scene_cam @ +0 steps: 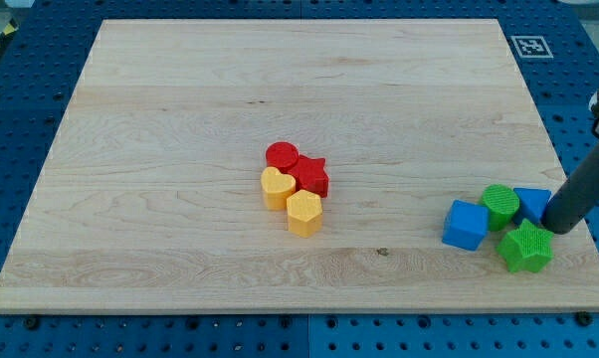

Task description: Slide the blue triangle to the center

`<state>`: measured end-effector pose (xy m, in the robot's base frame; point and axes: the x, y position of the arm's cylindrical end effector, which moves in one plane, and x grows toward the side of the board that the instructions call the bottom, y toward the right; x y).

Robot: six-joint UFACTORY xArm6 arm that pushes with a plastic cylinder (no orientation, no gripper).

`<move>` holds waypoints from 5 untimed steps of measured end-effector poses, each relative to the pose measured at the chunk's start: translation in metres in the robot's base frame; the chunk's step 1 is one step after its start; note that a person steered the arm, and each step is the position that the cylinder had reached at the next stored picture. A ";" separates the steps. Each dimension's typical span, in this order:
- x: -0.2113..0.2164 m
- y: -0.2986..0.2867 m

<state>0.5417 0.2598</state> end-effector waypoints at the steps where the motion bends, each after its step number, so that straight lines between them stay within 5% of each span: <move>1: 0.005 -0.010; 5: -0.055 -0.055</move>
<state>0.4864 0.2048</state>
